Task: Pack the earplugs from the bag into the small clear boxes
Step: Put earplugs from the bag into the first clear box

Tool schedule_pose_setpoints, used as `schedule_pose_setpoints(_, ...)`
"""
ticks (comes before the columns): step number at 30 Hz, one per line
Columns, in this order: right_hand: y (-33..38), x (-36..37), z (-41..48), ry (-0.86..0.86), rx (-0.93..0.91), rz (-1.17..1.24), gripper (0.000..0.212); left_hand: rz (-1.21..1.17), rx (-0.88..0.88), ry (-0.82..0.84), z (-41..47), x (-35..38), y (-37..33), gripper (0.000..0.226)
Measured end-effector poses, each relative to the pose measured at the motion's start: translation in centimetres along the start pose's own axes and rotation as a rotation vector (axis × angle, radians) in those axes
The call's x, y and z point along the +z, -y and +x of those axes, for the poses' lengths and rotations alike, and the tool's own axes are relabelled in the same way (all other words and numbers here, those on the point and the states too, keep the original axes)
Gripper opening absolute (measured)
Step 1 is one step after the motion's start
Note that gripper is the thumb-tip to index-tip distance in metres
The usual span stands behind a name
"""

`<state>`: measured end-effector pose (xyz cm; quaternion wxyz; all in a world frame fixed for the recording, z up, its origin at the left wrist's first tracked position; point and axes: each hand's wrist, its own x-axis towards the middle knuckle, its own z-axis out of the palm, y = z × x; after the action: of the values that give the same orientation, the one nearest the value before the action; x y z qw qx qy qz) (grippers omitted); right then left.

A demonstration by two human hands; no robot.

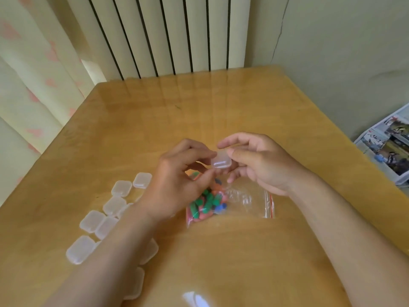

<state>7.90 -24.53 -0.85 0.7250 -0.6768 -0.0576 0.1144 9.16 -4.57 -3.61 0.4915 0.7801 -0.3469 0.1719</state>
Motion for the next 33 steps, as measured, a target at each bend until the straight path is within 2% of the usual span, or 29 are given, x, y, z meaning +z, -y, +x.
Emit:
schedule_pose_setpoints(2,-0.2,0.2,0.0,0.015,-0.017,0.029,0.019,0.043,0.020,-0.006,-0.2,-0.1,0.1,0.026)
schedule_pose_setpoints(4,-0.6,0.1,-0.2,0.065,-0.045,0.031,0.033,0.090,0.055,-0.002,-0.3,-0.2,0.0,0.026)
schedule_pose_setpoints(7,-1.4,0.1,-0.4,0.058,-0.111,0.008,0.041,0.113,0.100,0.004,-0.4,-0.1,-0.2,0.024)
schedule_pose_setpoints(14,-1.9,0.4,-0.6,0.025,-0.222,-0.009,0.039,0.103,0.129,-0.018,-0.3,0.1,-0.5,0.024)
schedule_pose_setpoints(22,-1.1,0.6,-1.0,-0.023,-0.199,-0.032,0.033,0.147,0.098,0.015,0.0,0.1,-1.3,0.024)
schedule_pose_setpoints(28,-1.1,0.9,-0.9,-0.060,-0.240,-0.086,0.032,0.234,-0.004,0.214,1.7,-1.0,-2.4,0.044)
schedule_pose_setpoints(30,-1.3,0.9,-0.9,-0.081,-0.276,-0.159,0.033,0.161,-0.126,0.162,1.7,-1.2,-2.3,0.036)
schedule_pose_setpoints(33,-1.3,1.0,-1.0,-0.090,-0.339,-0.229,0.032,0.037,-0.258,0.095,1.1,-1.2,-1.8,0.011)
